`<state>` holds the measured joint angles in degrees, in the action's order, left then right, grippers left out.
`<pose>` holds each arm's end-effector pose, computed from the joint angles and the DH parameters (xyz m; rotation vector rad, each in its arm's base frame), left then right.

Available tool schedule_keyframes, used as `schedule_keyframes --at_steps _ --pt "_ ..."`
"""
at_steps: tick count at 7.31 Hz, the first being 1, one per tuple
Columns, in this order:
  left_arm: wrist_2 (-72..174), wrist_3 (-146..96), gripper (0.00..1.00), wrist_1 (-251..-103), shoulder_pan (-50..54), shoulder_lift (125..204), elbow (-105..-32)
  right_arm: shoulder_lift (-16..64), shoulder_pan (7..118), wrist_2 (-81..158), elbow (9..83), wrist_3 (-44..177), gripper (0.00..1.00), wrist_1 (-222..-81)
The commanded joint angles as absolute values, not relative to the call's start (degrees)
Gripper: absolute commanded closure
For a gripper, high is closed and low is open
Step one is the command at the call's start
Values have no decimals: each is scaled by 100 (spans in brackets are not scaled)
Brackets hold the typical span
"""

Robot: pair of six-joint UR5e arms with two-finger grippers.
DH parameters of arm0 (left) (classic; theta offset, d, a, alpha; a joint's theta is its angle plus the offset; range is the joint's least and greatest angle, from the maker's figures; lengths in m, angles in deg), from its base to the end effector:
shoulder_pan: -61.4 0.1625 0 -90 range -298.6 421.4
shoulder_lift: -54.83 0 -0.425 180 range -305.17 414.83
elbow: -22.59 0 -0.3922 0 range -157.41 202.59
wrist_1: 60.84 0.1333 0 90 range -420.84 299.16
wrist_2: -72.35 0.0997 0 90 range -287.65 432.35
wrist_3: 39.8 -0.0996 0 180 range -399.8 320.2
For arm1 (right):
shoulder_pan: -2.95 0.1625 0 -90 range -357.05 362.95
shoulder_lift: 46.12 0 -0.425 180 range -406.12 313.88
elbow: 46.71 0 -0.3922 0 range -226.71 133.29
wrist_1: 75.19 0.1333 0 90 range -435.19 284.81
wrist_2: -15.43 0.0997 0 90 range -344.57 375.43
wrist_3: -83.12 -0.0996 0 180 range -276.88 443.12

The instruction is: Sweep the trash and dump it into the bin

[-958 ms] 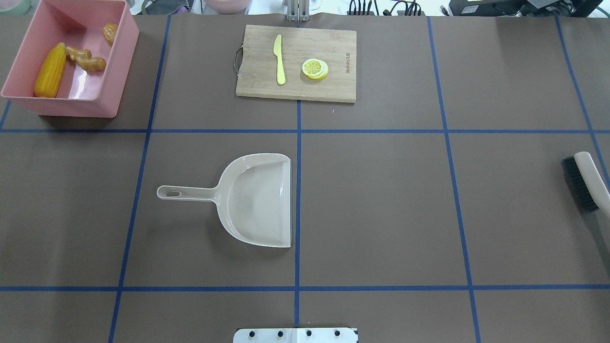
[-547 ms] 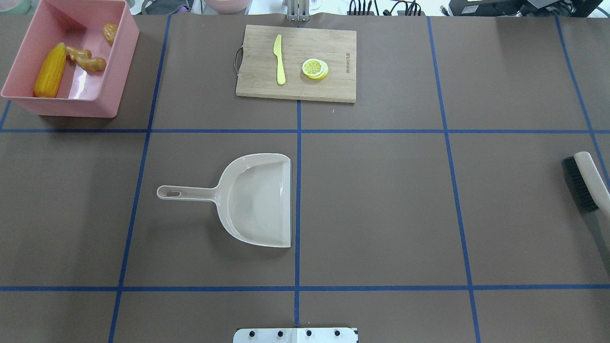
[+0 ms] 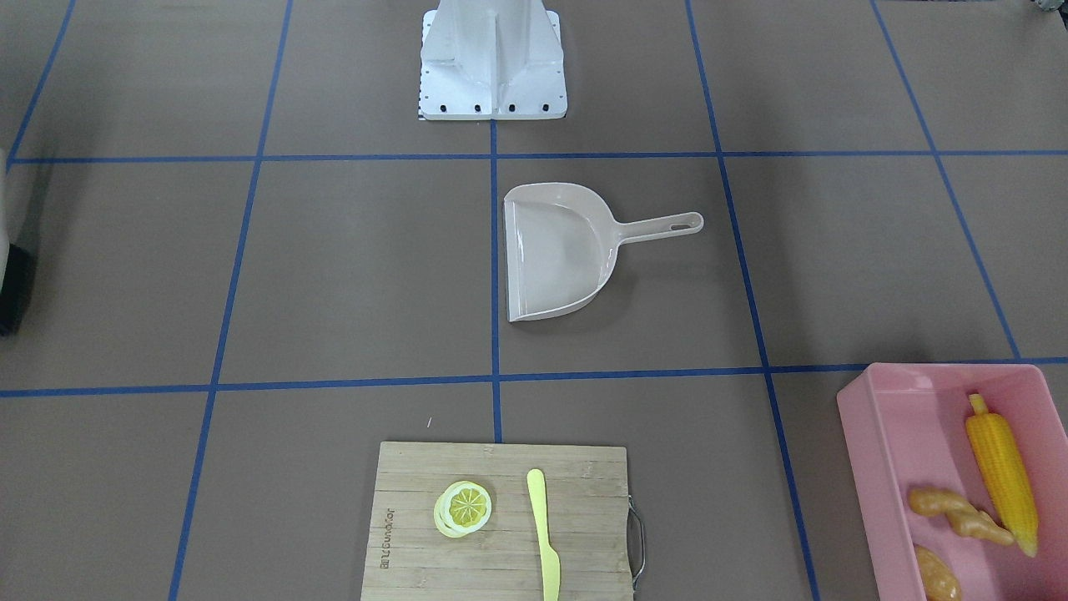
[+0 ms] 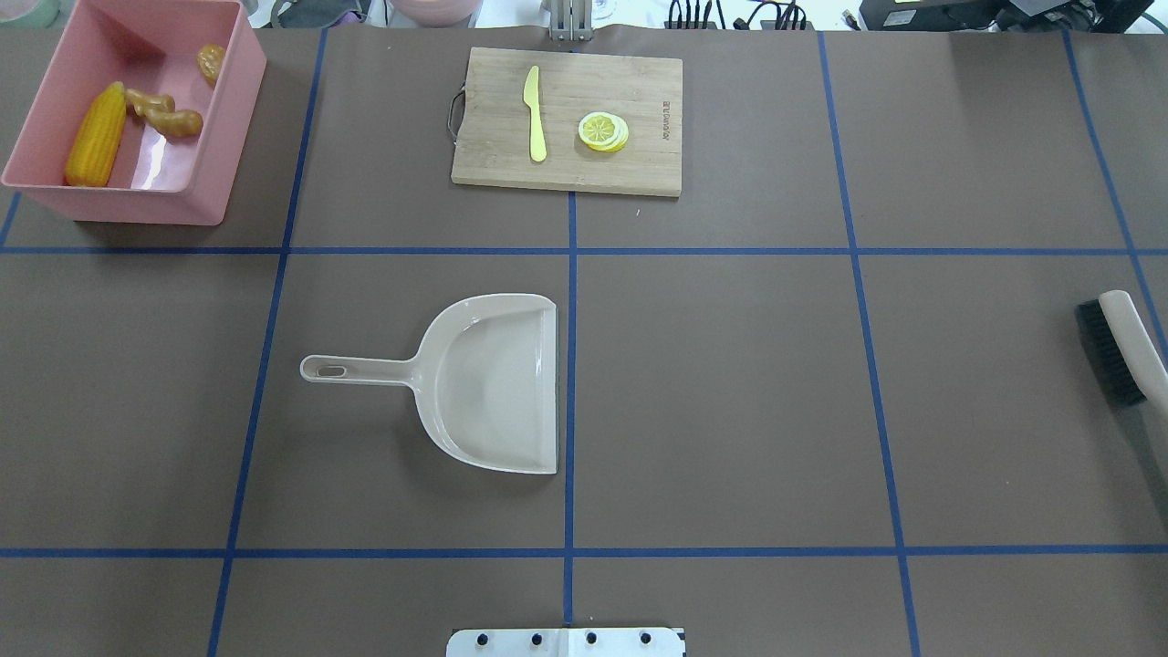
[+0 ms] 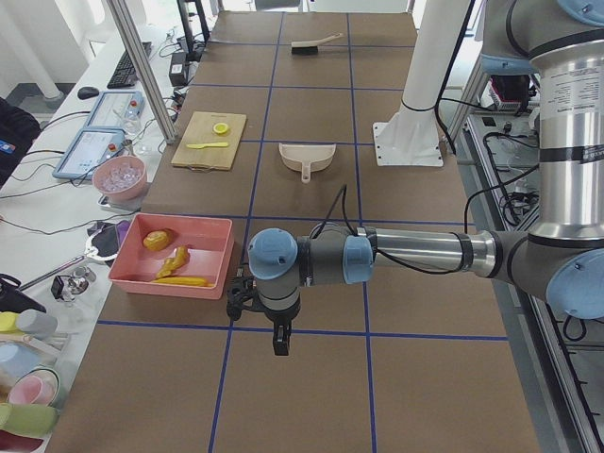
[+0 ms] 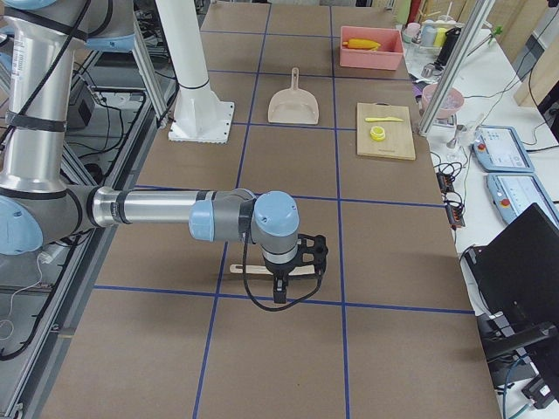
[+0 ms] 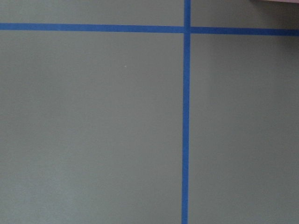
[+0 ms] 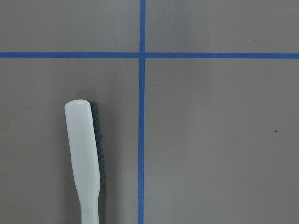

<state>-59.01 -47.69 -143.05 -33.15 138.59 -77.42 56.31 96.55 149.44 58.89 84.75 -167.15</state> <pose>-0.1021 -0.4326 0.6408 0.0115 0.7246 0.0304 0.0892 -0.3965 0.6254 0.0551 -0.7664 0.0246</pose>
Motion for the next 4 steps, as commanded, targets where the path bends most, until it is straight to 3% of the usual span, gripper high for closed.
schedule_keyframes --at_steps 1,4 --pt "-5843 -5330 2 -14319 -3335 13833 -7857 5636 9655 14999 5867 8479 0 -16713" --pt "-5887 -5289 2 -14337 -3326 13824 -7787 5619 9655 14999 5875 8479 0 -16713"
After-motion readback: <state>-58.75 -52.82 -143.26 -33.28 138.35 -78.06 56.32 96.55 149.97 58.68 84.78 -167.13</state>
